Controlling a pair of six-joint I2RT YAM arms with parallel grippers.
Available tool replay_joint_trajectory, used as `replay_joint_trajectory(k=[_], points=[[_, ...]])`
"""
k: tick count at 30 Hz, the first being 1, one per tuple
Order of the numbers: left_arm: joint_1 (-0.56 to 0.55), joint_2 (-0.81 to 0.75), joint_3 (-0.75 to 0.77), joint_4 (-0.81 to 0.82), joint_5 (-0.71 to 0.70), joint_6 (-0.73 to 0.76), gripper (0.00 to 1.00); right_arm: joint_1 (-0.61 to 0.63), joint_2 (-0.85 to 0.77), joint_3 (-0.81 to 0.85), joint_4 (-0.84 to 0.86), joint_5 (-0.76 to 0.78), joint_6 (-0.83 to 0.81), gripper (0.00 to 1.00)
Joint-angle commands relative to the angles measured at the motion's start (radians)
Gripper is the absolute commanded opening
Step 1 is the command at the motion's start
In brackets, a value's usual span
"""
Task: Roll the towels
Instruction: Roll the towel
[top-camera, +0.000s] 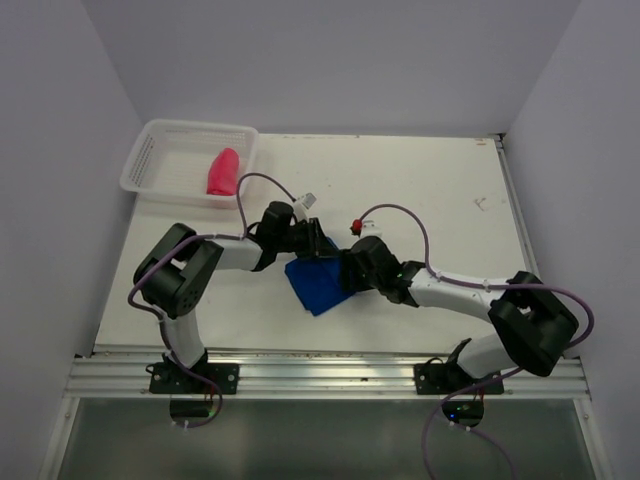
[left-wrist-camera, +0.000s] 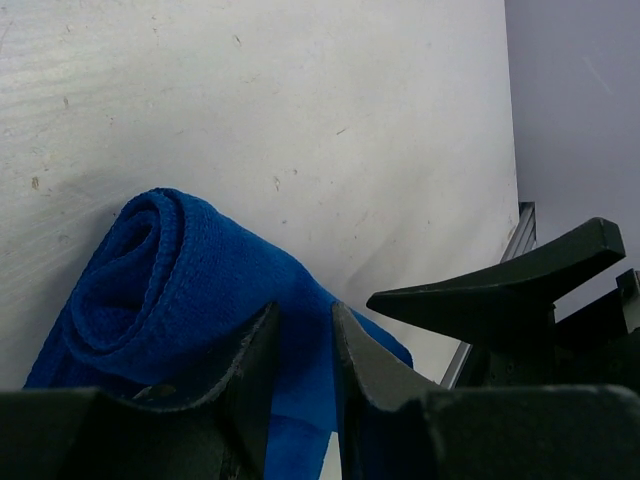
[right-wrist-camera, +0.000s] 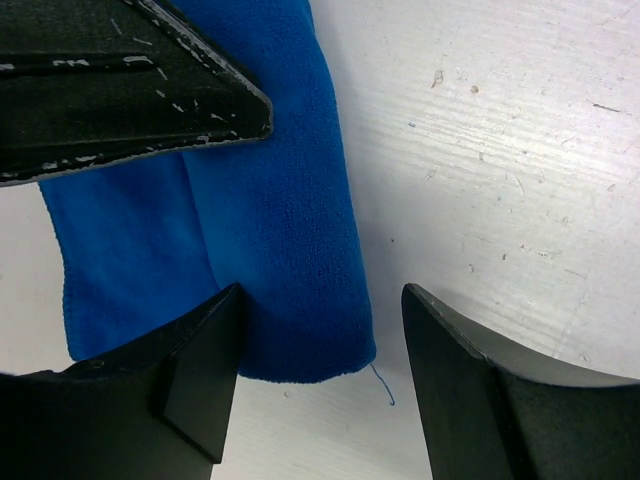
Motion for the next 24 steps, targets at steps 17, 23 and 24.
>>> replay_joint_trajectory(k=[17,23,24], points=[[0.021,-0.062,0.095,-0.17,-0.033,0.067,0.32,-0.004,-0.045,-0.103,0.145,-0.044,-0.128,0.08],[0.05,-0.119,0.127,-0.228,-0.036,0.083,0.32,0.08,-0.047,-0.098,0.131,0.072,-0.226,0.07],[0.053,-0.127,0.127,-0.233,-0.038,0.083,0.32,0.099,-0.047,-0.095,0.128,0.095,-0.239,0.06]])
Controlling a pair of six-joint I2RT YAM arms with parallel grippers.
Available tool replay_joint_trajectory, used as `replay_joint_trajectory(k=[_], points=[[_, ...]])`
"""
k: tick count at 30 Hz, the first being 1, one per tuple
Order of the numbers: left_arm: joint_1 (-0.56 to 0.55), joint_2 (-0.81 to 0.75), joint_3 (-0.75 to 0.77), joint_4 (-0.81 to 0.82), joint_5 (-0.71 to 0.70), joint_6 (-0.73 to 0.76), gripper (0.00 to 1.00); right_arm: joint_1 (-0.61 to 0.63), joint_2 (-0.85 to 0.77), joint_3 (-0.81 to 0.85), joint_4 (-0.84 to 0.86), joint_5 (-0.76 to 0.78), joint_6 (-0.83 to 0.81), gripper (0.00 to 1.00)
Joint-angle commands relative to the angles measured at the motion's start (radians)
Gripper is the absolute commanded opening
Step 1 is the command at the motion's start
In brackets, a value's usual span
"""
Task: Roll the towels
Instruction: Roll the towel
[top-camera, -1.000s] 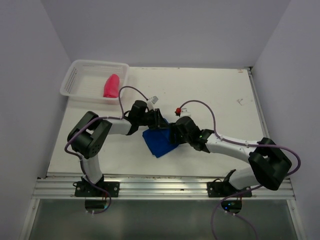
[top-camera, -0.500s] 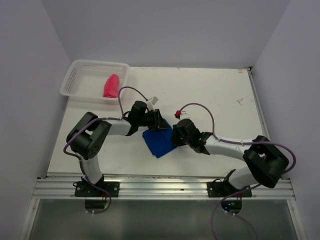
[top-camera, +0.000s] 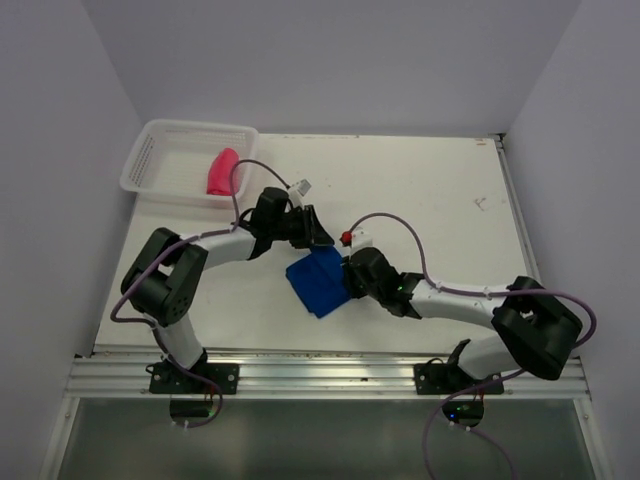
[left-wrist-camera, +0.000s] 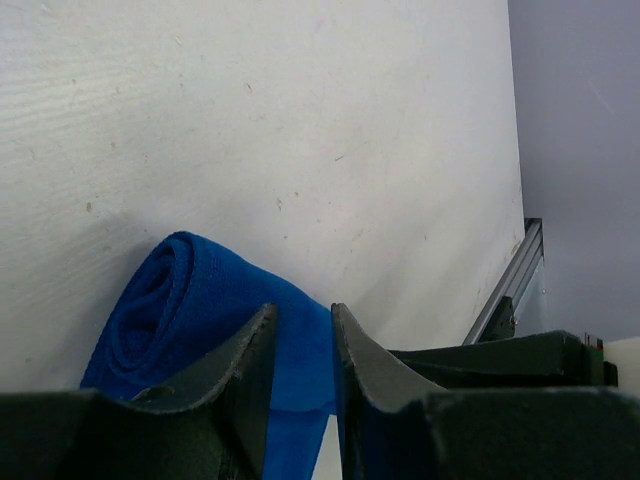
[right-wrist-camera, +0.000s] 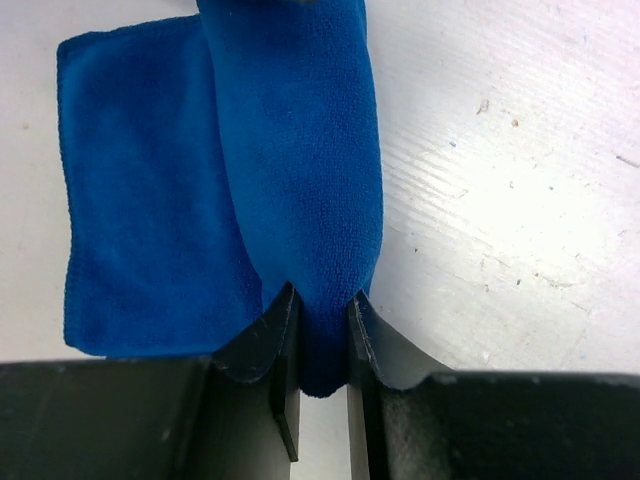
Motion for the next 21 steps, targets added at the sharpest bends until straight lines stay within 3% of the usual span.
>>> replay_joint_trajectory(k=[1,13,21], points=[[0.02,-0.068,0.039,-0.046,-0.016,0.032,0.32,0.071,-0.016,0.007,-0.035,0.132,-0.112,0.06],[0.023,-0.184,-0.024,-0.044,-0.005,-0.002,0.33,0.334,0.204,0.22,-0.236,0.587,-0.173,0.05],[-0.007,-0.23,-0.165,0.003,-0.011,-0.034,0.33,0.454,0.326,0.309,-0.313,0.718,-0.198,0.06]])
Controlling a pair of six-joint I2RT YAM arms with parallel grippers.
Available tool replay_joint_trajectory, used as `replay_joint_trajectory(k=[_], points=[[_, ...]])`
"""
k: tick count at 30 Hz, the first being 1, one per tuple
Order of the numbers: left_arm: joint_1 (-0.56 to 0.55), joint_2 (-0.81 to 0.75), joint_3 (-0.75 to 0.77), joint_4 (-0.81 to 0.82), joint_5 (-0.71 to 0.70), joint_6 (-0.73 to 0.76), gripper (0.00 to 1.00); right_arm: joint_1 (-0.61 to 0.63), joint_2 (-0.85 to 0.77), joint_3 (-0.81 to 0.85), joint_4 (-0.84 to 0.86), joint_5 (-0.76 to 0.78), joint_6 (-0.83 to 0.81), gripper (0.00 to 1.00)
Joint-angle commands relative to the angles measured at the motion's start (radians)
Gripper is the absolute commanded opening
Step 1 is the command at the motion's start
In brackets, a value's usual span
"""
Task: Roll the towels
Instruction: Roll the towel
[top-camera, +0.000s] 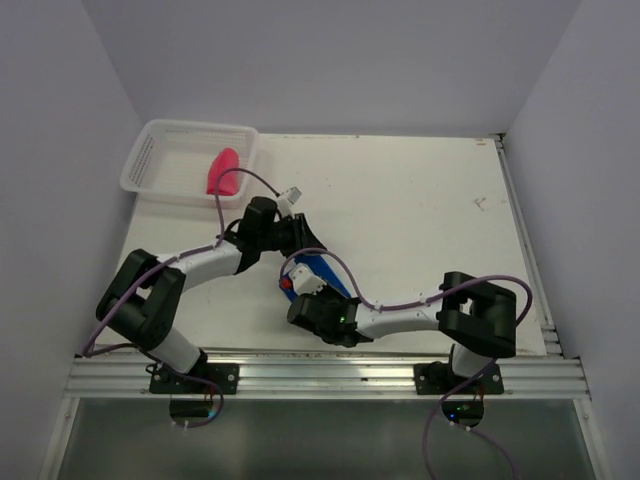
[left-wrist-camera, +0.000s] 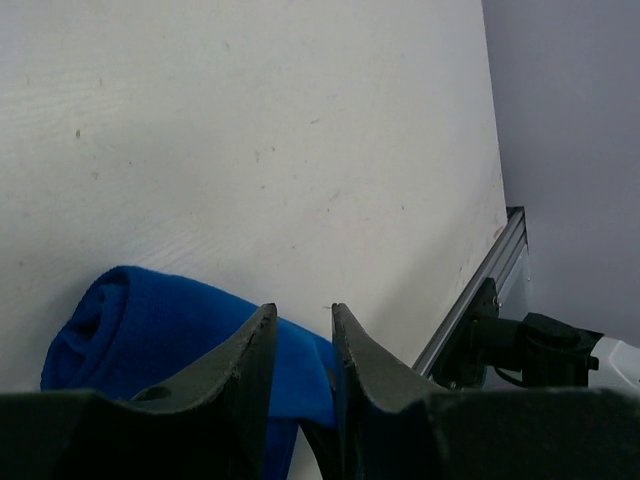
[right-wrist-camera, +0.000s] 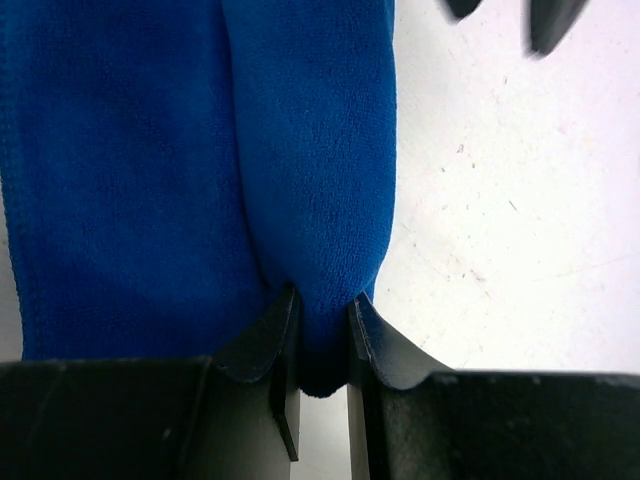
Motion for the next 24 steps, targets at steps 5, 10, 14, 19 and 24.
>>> replay_joint_trajectory(k=[5,10,14,19,24], points=[[-0.049,-0.031,-0.119,0.053,-0.024,-0.027,0.33,0.042,0.054,0.059,-0.077,0.1,-0.016,0.08],[-0.058,-0.055,-0.185,0.036,-0.08,-0.01,0.32,0.042,0.034,0.053,-0.08,0.096,-0.002,0.18],[-0.058,-0.054,-0.216,0.036,-0.105,-0.001,0.32,0.04,-0.003,0.045,-0.074,0.07,0.013,0.38],[-0.06,-0.046,-0.259,0.079,-0.116,-0.013,0.32,0.039,-0.171,-0.003,-0.019,-0.019,0.023,0.57],[-0.06,-0.054,-0.275,0.096,-0.123,-0.016,0.32,0.001,-0.33,-0.047,0.001,-0.188,0.052,0.61]])
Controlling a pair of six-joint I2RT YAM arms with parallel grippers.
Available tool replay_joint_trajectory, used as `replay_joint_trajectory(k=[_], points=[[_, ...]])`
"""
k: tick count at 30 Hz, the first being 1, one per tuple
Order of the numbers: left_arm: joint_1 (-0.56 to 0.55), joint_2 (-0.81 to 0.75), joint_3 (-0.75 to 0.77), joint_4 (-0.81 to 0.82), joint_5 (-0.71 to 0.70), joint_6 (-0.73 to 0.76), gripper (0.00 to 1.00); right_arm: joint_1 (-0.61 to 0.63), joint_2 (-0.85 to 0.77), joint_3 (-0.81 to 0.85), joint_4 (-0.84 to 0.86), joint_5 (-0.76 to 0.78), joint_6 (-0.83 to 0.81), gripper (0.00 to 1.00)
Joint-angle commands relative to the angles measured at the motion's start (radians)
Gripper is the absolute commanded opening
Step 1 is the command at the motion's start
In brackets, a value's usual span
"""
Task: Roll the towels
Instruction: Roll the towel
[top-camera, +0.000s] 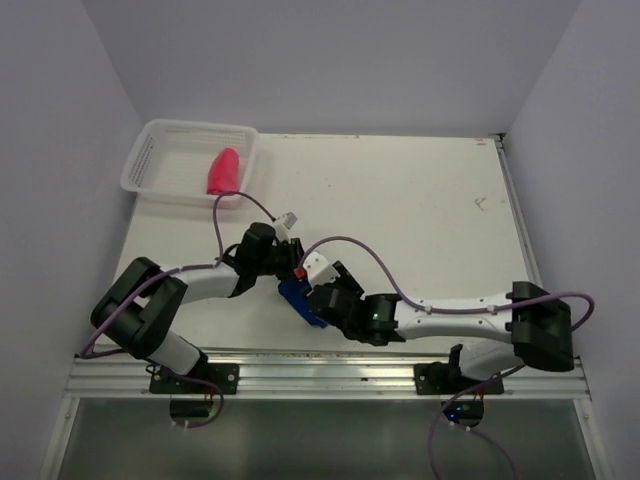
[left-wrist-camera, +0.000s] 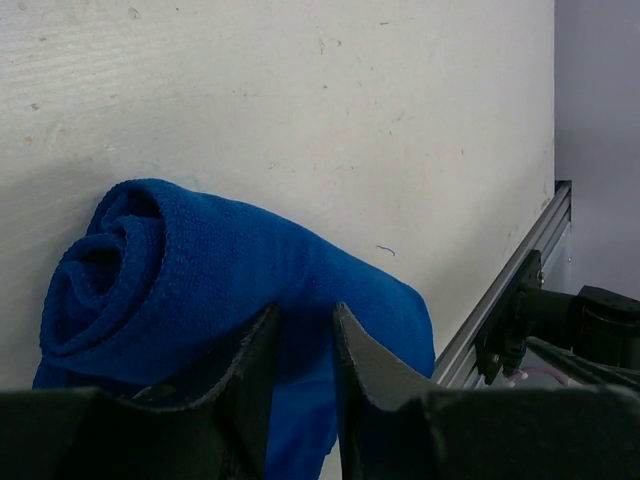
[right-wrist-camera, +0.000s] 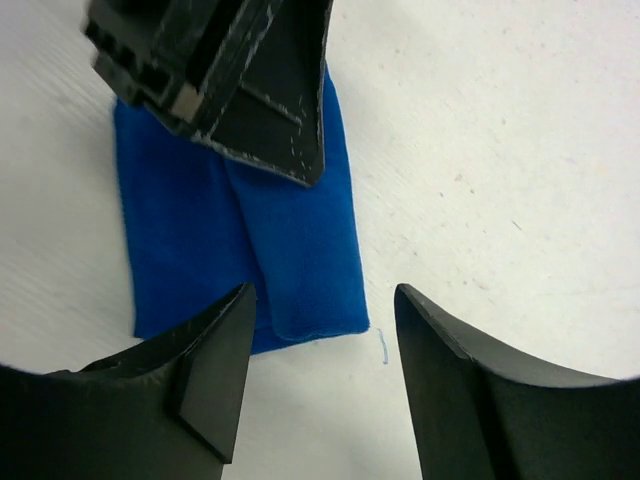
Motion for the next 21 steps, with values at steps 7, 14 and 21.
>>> replay_joint_trajectory(k=[7,14,21], points=[[-0.004,-0.038,-0.063,0.001,-0.061,-0.003,0.32,-0.257,-0.246,-0.14,0.113,-0.501,0.244,0.65],[-0.004,-0.053,-0.103,0.035,-0.06,-0.014,0.32,-0.436,-0.185,-0.2,0.199,-0.763,0.375,0.66],[-0.005,-0.072,-0.132,0.047,-0.061,-0.025,0.32,-0.45,-0.105,-0.224,0.288,-0.824,0.406,0.67]])
